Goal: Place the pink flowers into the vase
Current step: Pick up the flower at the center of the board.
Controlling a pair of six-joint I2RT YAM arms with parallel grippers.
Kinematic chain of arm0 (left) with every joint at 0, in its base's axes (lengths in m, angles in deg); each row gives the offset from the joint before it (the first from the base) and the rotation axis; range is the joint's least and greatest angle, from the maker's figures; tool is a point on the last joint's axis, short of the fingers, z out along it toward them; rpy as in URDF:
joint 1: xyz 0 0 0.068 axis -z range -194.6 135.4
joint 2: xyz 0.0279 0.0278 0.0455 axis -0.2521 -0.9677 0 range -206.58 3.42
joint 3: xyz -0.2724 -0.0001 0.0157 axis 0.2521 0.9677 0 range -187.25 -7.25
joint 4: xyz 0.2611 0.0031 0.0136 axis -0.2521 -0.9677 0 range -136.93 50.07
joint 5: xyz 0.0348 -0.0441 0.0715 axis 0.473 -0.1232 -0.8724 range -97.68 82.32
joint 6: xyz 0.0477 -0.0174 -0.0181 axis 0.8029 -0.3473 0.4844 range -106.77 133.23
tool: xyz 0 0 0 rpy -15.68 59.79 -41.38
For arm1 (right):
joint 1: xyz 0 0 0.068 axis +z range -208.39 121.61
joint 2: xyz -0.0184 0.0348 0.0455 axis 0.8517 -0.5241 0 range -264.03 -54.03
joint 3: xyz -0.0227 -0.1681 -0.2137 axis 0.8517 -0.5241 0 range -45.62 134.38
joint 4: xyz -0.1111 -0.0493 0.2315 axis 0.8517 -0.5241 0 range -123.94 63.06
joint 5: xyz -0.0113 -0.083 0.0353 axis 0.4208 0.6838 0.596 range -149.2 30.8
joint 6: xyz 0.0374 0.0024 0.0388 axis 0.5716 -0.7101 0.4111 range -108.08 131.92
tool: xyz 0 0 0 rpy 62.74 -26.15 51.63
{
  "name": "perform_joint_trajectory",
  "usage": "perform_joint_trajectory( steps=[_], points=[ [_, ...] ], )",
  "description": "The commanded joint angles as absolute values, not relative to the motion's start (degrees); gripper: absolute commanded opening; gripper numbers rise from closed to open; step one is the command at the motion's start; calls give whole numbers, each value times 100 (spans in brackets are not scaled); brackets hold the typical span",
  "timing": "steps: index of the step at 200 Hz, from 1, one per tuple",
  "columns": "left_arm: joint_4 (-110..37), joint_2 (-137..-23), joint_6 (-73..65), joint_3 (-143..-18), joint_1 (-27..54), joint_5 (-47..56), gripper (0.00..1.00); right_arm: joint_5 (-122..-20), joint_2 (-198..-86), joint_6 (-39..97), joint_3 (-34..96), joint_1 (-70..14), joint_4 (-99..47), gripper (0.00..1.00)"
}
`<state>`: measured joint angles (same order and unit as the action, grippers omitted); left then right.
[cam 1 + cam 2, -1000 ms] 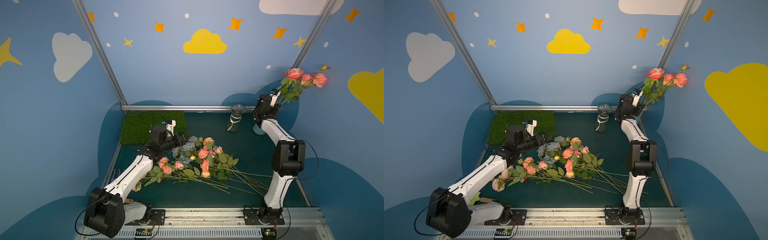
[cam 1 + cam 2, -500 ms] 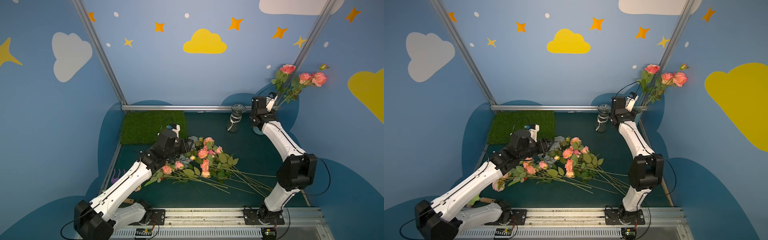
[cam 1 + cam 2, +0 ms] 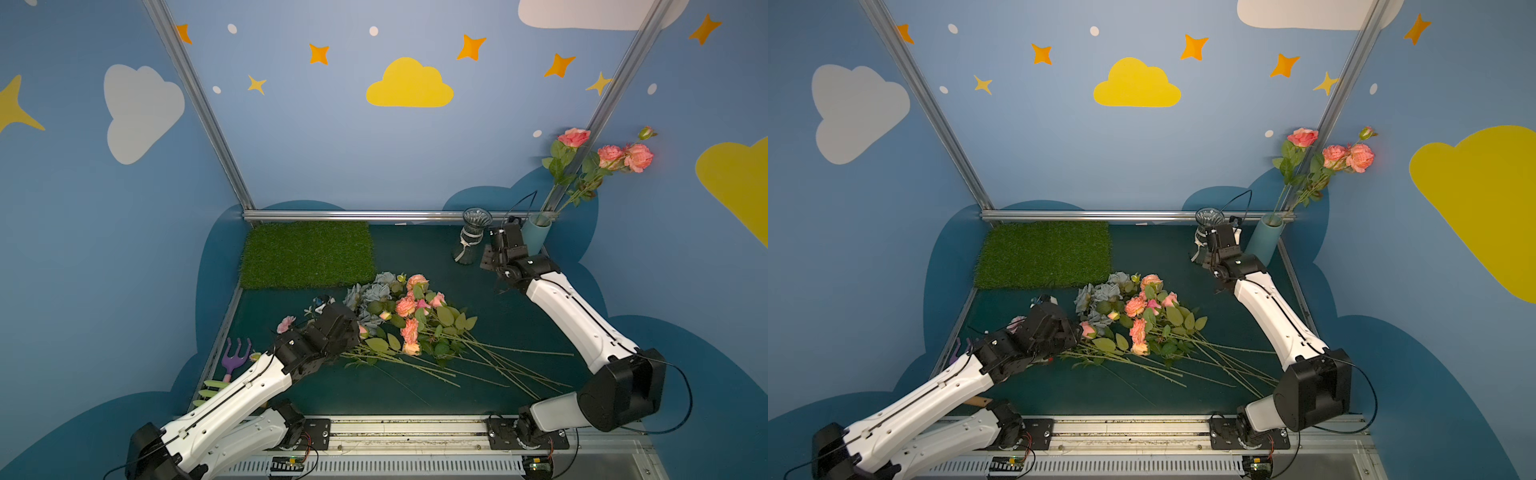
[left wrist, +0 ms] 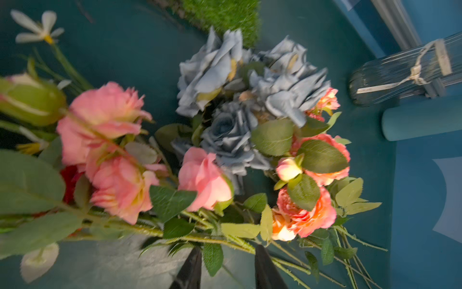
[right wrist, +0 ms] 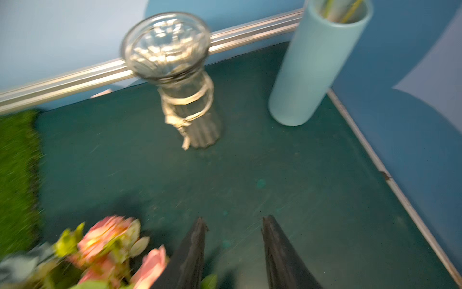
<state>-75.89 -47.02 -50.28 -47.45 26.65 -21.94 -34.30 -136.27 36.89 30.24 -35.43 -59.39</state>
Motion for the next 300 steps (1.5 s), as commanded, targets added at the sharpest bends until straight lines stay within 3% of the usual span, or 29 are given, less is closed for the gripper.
perform_joint_trajectory(
  steps=[1, 21, 79, 125, 251, 300],
  points=[
    [-7676, -4386, -5760, -4455, 2739, -2366, 35, -4287, -13343, 3557, 2897, -3359, -6194, 28],
    [-7774, -4421, -6137, -4295, 2736, -2297, 34, -4717, -13139, 3609, 2672, -3259, -6201, 22],
    [-6289, -4725, -7279, -3167, 2742, -1627, 33, -5184, -12764, 3547, 2188, -2894, -6284, 29],
    [-5478, -4756, -7569, -2845, 2760, -1923, 33, -5442, -12473, 3442, 1915, -2829, -6158, 30],
    [-6693, -3985, -8428, -2687, 2767, -2686, 28, -5513, -12399, 3442, 1766, -2851, -6011, 30],
    [-6477, -4148, -8443, -2616, 2754, -2812, 27, -5545, -12399, 3442, 1764, -2860, -5999, 30]
  ],
)
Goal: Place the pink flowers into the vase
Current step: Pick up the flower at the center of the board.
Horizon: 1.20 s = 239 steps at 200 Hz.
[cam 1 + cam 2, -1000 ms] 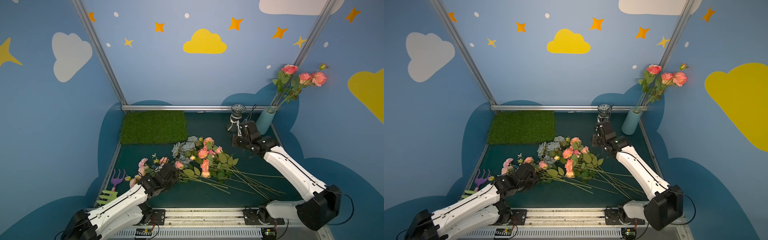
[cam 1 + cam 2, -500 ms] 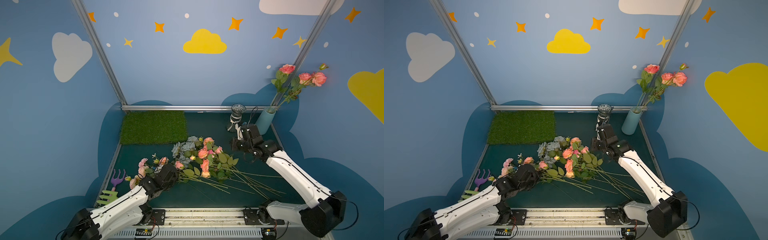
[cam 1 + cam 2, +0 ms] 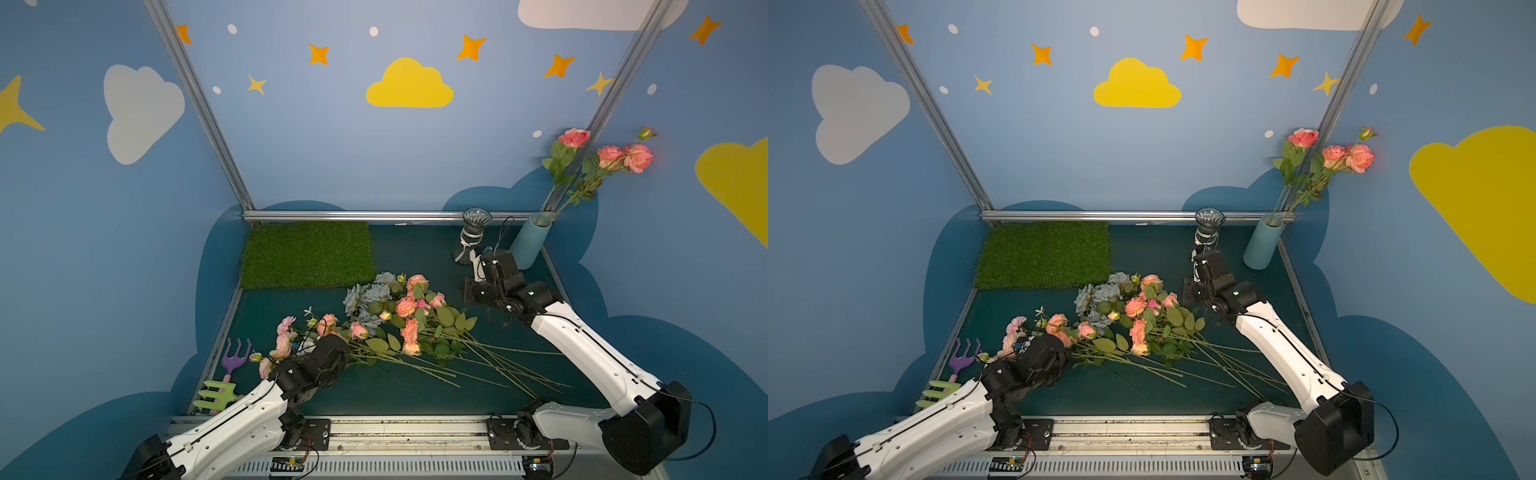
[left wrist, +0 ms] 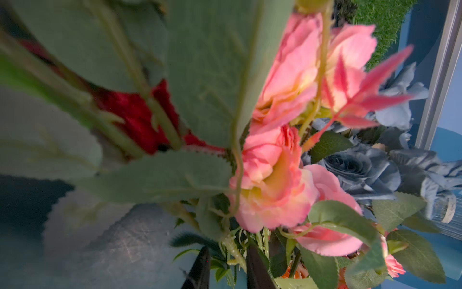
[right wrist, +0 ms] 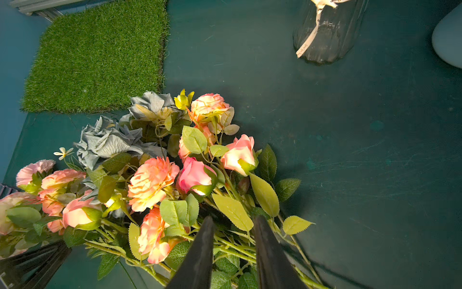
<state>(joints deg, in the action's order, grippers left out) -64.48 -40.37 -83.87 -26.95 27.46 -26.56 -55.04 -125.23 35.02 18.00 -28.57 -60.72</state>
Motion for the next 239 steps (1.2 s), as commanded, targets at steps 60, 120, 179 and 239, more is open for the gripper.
perform_joint_trajectory(
  steps=[60, 120, 179, 239],
  points=[
    [-6082, -4491, -8293, -2663, 2708, -2841, 27, -5573, -12390, 3442, 1739, -2867, -5968, 31],
    [-5641, -4736, -8111, -2630, 2485, -2809, 23, -5673, -12383, 3436, 1706, -2876, -5920, 31],
    [-5414, -5011, -8066, -2624, 2425, -2722, 19, -5699, -12364, 3434, 1687, -2871, -5902, 31],
    [-4934, -5471, -8018, -2590, 2408, -2546, 21, -5737, -12331, 3426, 1678, -2876, -5893, 31]
  ],
)
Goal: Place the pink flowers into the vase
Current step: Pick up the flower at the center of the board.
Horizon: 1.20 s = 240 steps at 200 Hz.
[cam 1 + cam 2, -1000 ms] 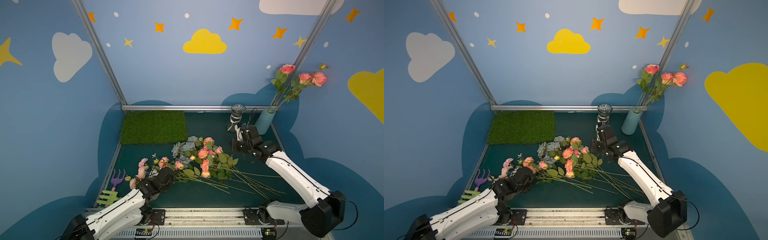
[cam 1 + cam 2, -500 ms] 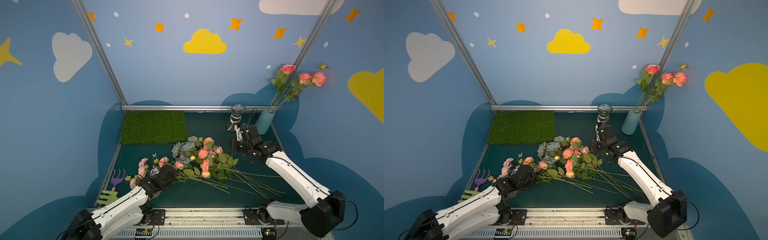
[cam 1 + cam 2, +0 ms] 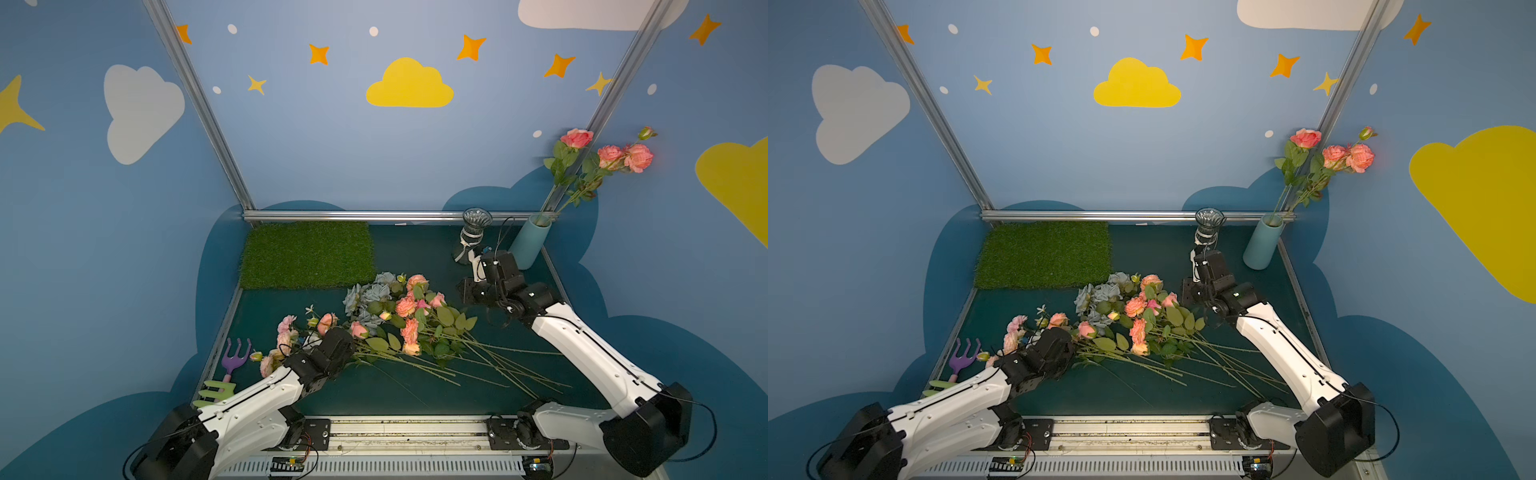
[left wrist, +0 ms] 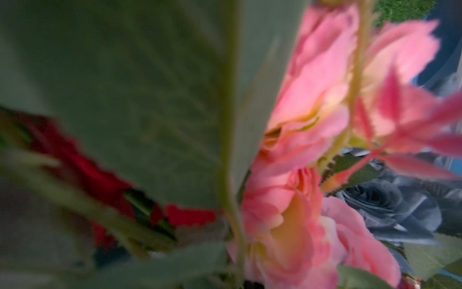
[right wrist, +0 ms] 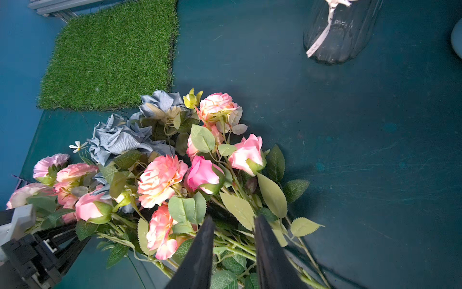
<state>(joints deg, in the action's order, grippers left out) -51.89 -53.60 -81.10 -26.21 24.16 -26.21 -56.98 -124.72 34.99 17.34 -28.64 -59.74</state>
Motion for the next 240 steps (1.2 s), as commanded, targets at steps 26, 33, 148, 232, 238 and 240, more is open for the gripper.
perform_joint_trajectory(
  steps=[26, 33, 148, 232, 238, 240],
  points=[
    [-5135, -5398, -7971, -2695, 2458, -2645, 15, -5744, -12320, 3422, 1670, -2876, -5894, 31],
    [-5260, -5332, -7951, -2747, 2512, -2734, 14, -5753, -12328, 3425, 1669, -2874, -5894, 31],
    [-6711, -4822, -7670, -3904, 3400, -4520, 5, -5804, -12433, 3363, 1740, -2874, -5896, 31],
    [-5443, -5806, -4631, -5668, 3545, -4541, 3, -6129, -12411, 3196, 1795, -2851, -5767, 31],
    [-5278, -5886, -4320, -5787, 3544, -4427, 3, -6172, -12408, 3196, 1805, -2850, -5746, 31],
    [-5217, -5906, -4208, -5833, 3548, -4381, 3, -6187, -12408, 3185, 1800, -2851, -5731, 31]
  ],
)
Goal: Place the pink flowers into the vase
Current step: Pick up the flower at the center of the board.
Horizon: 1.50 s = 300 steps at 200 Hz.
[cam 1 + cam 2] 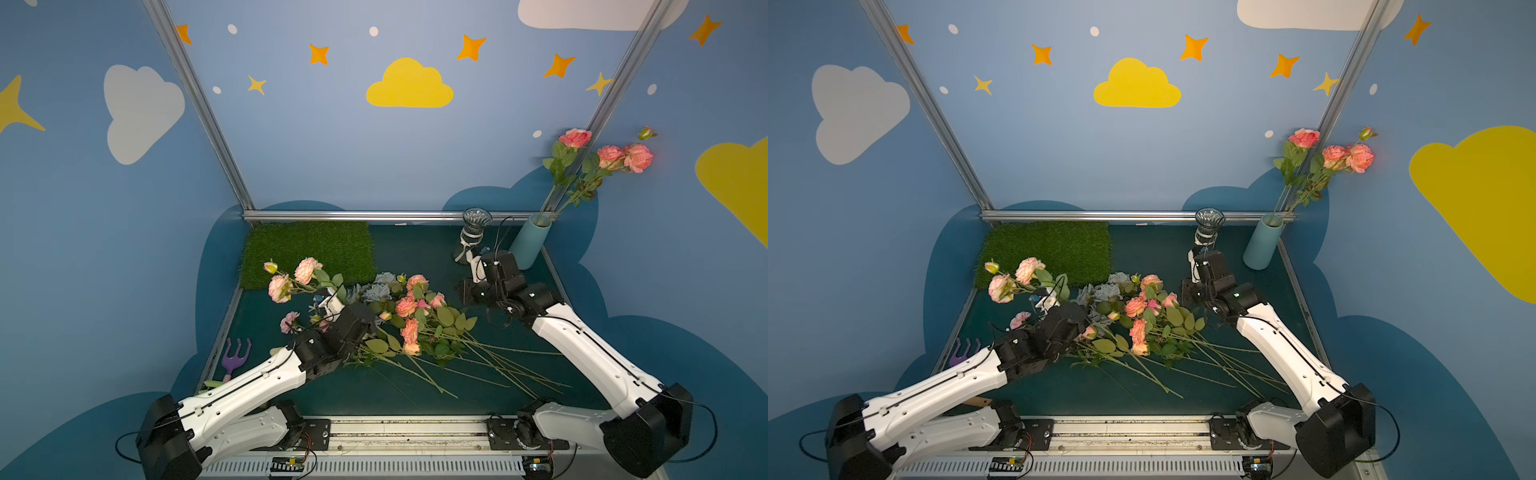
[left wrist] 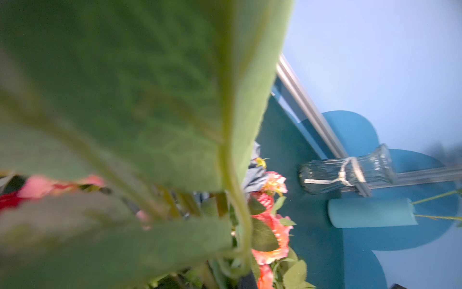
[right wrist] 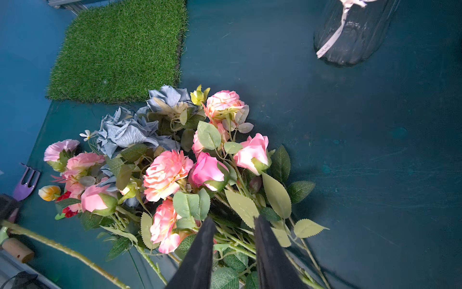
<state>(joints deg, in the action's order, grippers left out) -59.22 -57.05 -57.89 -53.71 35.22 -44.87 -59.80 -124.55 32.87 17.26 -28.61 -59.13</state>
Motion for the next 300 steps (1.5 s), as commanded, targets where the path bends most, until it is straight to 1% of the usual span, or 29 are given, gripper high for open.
perform_joint_trajectory(
  steps=[1, 14, 38, 69, 82, 108, 121, 151, 167, 203, 251, 300],
  points=[
    [-5172, -5916, -4154, -5850, 3545, -4359, 3, -6199, -12403, 3182, 1797, -2851, -5724, 31],
    [-4757, -6070, -3476, -6110, 3548, -4051, 2, -6342, -12430, 3086, 1790, -2860, -5612, 31],
    [-4452, -6265, -2543, -6686, 3532, -3510, 2, -6602, -12522, 3056, 1836, -2852, -5507, 30],
    [-4423, -6523, -1516, -7423, 3398, -2820, 2, -7032, -12403, 3062, 1800, -2864, -5121, 31],
    [-4494, -6643, -1236, -7687, 3221, -2261, 2, -7104, -12334, 3003, 1839, -2857, -4988, 31],
    [-4501, -6881, -1102, -8041, 2647, -476, 2, -7298, -12311, 2862, 2149, -2858, -4909, 31],
    [-4473, -6981, -1074, -8165, 2432, 157, 2, -7459, -12318, 2793, 2304, -2855, -4853, 31],
    [-4381, -7256, -1062, -8432, 2055, 1352, 2, -8073, -12394, 2756, 2640, -2858, -4664, 31],
    [-4372, -7408, -1077, -8576, 1914, 1748, 2, -8424, -12489, 2805, 2802, -2858, -4498, 31],
    [-4223, -7507, -1147, -8604, 1740, 2265, 2, -8895, -12839, 2879, 3234, -2832, -4347, 32],
    [-4102, -7524, -1193, -8464, 1639, 2328, 2, -9401, -13091, 2946, 3459, -2777, -4302, 31],
    [-4139, -7571, -1236, -8501, 1581, 2252, 2, -9736, -12870, 2880, 3224, -2683, -4342, 31]
  ],
)
